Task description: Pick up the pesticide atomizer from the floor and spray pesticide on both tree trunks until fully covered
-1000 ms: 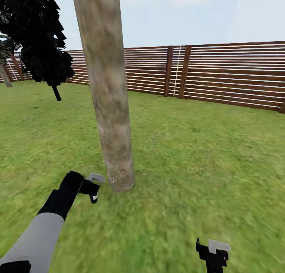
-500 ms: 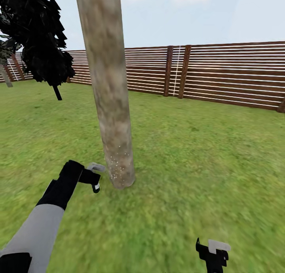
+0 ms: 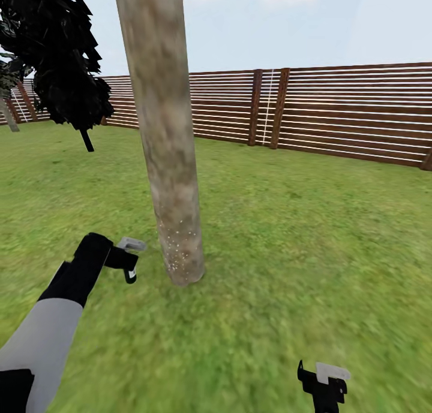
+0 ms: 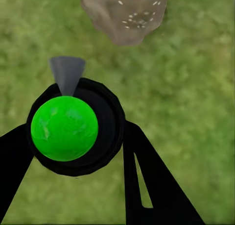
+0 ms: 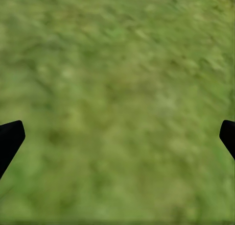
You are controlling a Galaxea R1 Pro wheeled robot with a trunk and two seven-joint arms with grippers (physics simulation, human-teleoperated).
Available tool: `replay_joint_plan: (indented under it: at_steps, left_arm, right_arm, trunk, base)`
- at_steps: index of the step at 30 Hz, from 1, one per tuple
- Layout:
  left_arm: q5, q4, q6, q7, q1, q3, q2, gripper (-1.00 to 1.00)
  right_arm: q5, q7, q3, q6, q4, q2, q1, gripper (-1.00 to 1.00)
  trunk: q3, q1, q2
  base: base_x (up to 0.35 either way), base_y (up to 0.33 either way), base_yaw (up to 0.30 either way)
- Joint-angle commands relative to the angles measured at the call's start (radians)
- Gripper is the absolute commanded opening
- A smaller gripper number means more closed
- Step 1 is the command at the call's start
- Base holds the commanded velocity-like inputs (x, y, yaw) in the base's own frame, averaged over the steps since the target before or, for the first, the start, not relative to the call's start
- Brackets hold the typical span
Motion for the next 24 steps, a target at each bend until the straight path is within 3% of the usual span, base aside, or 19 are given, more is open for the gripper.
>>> replay_joint_plan:
  at_steps: [1, 13, 20, 24]
  left_arm:
    - [-0.010, -0.001, 0.002, -0.010, 0.000, 0.002, -0.001, -1.00]
    - [-0.005, 0.005, 0.008, -0.008, 0.002, 0.006, -0.008, -1.00]
    - [-0.015, 0.089, 0.002, 0.003, 0.003, 0.007, -0.006, -1.00]
    - [-0.013, 0.156, -0.003, 0.064, 0.003, 0.011, -0.005, -1.00]
  right_arm:
    - [0.010, -0.003, -0.008, -0.003, 0.001, 0.000, -0.001, 1.00]
    - [0.010, -0.003, -0.008, -0.003, 0.001, 0.002, -0.001, 1.00]
    - [0.010, -0.003, -0.008, -0.003, 0.001, 0.003, -0.001, 1.00]
    - [0.010, -0.003, -0.007, -0.003, 0.001, 0.004, -0.001, 1.00]
  trunk:
    - [-0.001, 0.000, 0.000]
    - [-0.001, 0.000, 0.000]
    - [-0.001, 0.000, 0.000]
    - [-0.001, 0.000, 0.000]
  base:
    - [-0.005, 0.000, 0.000]
    - [-0.043, -0.235, 0.000]
    - [0.000, -0.275, 0.068]
    - [0.000, -0.275, 0.260]
